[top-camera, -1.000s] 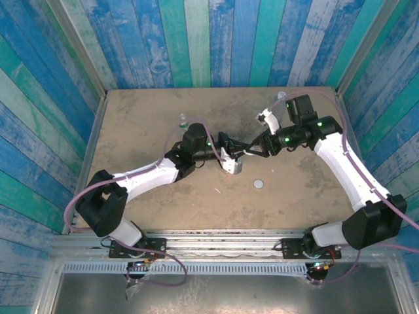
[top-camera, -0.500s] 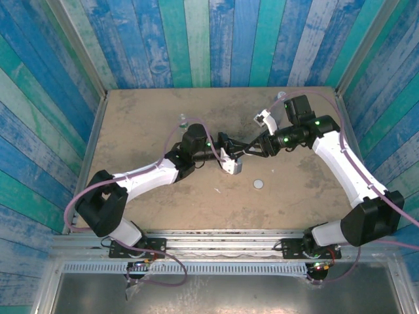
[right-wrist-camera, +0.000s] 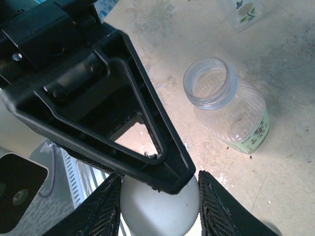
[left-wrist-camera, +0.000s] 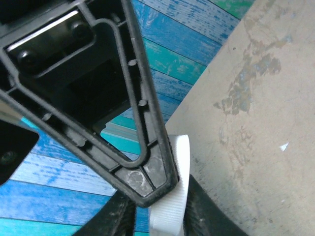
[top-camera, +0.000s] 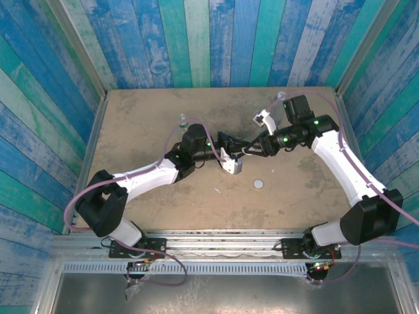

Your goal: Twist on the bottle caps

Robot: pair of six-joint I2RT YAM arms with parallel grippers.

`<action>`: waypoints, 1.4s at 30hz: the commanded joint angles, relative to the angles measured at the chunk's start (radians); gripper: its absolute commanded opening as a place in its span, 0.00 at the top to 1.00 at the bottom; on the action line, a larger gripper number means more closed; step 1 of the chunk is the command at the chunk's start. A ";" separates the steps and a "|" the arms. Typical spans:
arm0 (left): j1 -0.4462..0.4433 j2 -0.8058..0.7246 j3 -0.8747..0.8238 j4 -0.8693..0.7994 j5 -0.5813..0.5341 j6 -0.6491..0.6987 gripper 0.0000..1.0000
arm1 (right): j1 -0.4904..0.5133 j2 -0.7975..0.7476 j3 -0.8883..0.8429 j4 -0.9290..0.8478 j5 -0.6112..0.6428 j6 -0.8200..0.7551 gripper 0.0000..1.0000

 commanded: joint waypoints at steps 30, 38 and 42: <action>0.097 -0.308 -0.299 0.412 -0.238 -0.858 0.06 | 0.005 -0.004 0.085 0.051 0.112 -0.013 0.59; 0.110 -0.258 -0.574 0.701 -0.292 -1.183 0.06 | 0.052 0.065 0.150 0.073 0.156 -0.011 0.58; 0.110 -0.112 -0.583 0.833 -0.238 -1.232 0.06 | 0.075 0.091 0.162 0.094 0.157 -0.004 0.58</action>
